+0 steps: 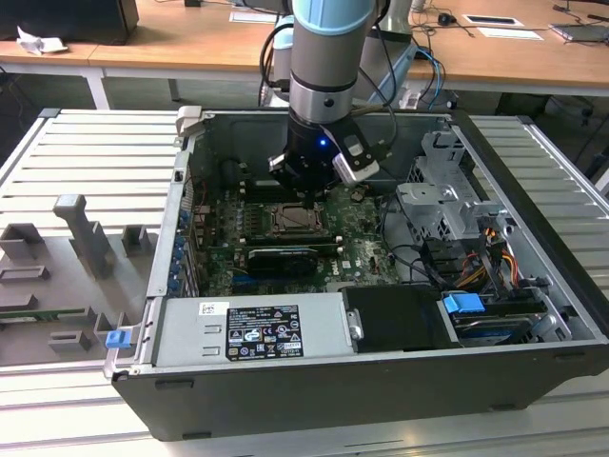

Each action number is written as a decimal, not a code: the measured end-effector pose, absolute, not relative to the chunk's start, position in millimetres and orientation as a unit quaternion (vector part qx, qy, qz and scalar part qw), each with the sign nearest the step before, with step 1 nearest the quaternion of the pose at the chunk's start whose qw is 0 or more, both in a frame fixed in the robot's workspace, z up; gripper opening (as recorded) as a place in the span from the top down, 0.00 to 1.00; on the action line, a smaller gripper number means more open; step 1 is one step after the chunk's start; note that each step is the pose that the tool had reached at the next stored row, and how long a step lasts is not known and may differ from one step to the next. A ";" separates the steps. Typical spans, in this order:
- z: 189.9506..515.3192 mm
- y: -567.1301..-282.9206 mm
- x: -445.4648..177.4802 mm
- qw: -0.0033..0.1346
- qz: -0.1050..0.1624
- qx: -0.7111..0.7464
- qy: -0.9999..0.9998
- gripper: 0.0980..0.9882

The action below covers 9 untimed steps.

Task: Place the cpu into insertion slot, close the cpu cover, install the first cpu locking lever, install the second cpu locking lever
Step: 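Install the second cpu locking lever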

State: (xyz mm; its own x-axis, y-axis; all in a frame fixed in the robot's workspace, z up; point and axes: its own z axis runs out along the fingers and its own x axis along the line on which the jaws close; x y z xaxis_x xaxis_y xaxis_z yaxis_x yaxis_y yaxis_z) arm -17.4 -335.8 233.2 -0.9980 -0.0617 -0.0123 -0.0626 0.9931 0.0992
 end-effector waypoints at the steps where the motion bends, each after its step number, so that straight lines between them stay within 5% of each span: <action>1: 233.2 -336.6 -17.4 0.005 0.050 -0.031 0.998 0.99; 9: 232.3 -347.4 -17.4 0.004 0.050 -0.031 0.998 0.99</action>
State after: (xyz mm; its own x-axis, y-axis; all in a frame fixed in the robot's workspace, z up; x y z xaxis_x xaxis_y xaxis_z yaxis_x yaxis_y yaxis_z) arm -17.4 -347.4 232.3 -0.9980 -0.0617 -0.0118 -0.0626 0.9931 0.0989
